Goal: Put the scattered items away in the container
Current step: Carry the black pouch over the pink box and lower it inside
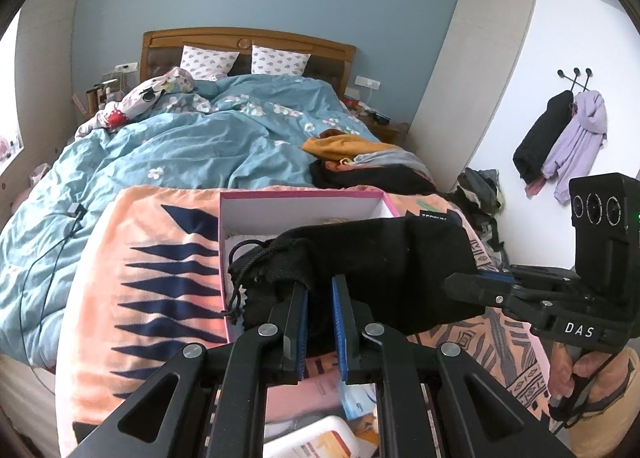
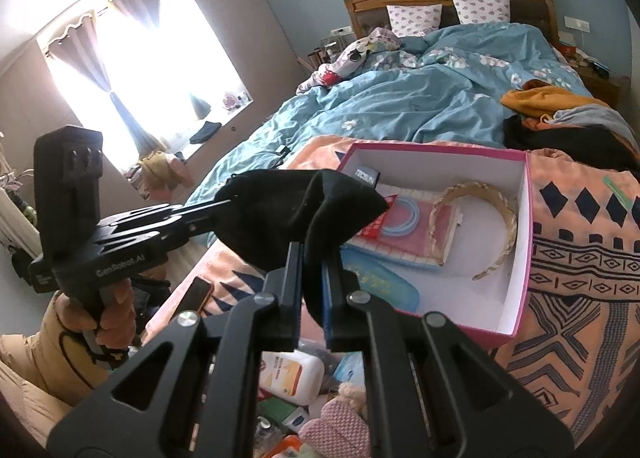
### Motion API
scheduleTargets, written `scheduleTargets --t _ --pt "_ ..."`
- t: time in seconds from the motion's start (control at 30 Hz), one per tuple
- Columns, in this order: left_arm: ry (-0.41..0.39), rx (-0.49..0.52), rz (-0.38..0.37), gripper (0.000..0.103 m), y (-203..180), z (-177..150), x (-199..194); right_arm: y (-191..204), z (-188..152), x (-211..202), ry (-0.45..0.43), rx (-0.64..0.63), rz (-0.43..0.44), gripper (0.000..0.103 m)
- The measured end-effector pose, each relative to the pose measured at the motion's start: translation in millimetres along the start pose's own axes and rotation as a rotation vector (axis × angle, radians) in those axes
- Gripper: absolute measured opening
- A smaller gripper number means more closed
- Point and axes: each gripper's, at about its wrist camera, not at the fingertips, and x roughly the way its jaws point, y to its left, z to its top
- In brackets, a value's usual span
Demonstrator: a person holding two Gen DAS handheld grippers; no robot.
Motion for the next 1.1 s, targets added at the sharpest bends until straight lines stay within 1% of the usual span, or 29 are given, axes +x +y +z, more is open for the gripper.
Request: scheduleTargets --t 0.33,0.47,0.6,0.77,1.1 --pt "0.040 -0.002 0.010 0.010 6.7 14.4 33.2 -20.6 16.7 21.3 0.025 0.015 -0.017 0.009" --pt "0.043 0.004 0.026 0.010 9.3 24.4 43.2 -27.9 24.8 33.4 0.036 0.015 -0.024 0.009" --pt "0.046 -0.007 0.028 0.010 14.5 34.6 52.4 -40.2 34.2 47.7 0.050 0.033 -0.018 0.009" --pt "0.055 -0.002 0.055 0.010 18.9 45.1 67.3 -53.9 45.7 65.8 0.068 0.045 -0.022 0.009" --pt "0.105 -0.022 0.092 0.010 34.3 60.1 114.0 -80.8 63.9 107.5 0.116 0.070 -0.049 0.009"
